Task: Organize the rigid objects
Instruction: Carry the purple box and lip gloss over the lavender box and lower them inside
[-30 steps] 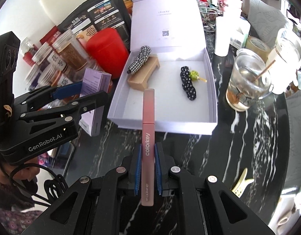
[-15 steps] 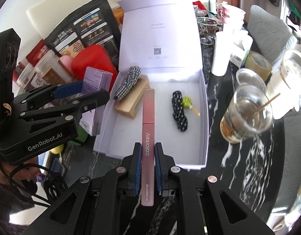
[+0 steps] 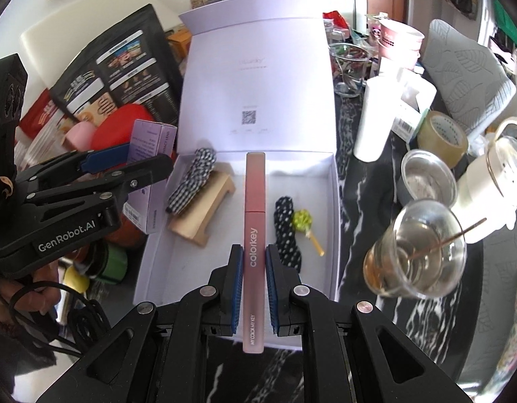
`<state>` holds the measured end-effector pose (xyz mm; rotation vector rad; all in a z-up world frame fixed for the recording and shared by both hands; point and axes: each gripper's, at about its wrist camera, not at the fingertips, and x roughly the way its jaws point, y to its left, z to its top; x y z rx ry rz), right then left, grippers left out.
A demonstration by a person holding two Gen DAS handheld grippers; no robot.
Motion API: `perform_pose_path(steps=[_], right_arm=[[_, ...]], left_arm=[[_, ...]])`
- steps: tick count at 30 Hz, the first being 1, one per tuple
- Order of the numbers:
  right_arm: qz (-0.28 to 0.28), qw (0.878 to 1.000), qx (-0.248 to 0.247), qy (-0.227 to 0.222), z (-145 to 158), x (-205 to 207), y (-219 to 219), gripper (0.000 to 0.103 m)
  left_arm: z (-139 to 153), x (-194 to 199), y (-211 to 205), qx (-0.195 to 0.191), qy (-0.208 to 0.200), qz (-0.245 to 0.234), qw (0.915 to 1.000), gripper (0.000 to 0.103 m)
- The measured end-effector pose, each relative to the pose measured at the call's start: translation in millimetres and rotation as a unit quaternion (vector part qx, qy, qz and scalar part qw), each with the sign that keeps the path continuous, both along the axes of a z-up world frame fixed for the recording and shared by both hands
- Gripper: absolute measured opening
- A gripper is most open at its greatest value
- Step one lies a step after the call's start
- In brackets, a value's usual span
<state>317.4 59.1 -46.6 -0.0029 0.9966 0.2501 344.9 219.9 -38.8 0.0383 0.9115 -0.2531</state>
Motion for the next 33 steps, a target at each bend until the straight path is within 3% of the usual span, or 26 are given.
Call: perform_pose_path(steps=[16, 33], right_arm=[[-0.003, 1.000, -0.003, 0.013, -33, 42, -12, 0.013], [-0.013, 0.999, -0.008, 0.043, -68, 51, -14, 0.013]], left_arm=[[-45, 40, -4, 0.020, 0.058, 0.032, 0.9976, 0.050], [-79, 41, -12, 0.046, 0.096, 0.028, 0.9939, 0.050]])
